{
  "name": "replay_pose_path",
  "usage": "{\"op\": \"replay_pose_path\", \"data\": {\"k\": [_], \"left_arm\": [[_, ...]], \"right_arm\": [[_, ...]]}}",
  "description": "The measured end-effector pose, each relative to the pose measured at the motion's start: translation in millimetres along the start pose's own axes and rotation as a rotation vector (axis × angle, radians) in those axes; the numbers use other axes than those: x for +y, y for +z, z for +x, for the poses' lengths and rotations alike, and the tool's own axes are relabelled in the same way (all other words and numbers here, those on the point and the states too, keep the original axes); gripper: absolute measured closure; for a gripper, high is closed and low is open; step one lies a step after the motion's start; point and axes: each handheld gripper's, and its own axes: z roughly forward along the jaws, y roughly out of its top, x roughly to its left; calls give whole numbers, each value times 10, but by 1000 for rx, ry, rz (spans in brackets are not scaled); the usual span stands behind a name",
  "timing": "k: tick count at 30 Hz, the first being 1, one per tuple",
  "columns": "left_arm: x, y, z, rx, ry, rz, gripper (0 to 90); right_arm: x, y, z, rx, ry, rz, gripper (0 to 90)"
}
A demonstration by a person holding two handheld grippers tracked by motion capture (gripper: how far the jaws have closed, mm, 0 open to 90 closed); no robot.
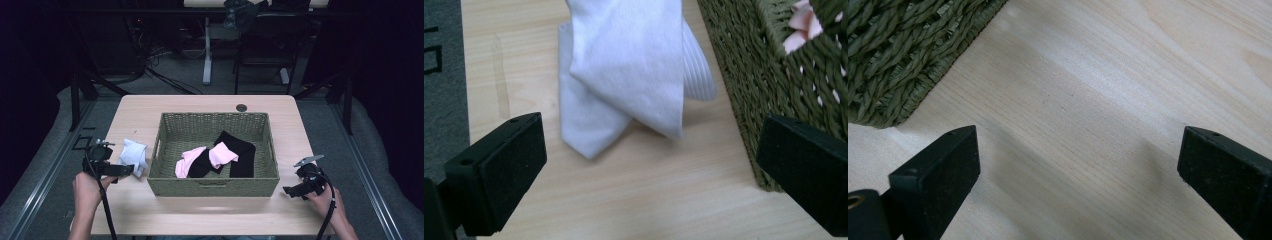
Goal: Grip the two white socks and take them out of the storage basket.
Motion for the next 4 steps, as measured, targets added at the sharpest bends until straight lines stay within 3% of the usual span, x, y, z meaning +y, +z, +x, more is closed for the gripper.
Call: {"op": "replay_pose_path", "data": {"k": [4], "left_arm": [[-148, 35, -16, 12, -3, -8, 0]], "right_arm": [[-8, -2, -8, -6, -1, -1, 30]]}}
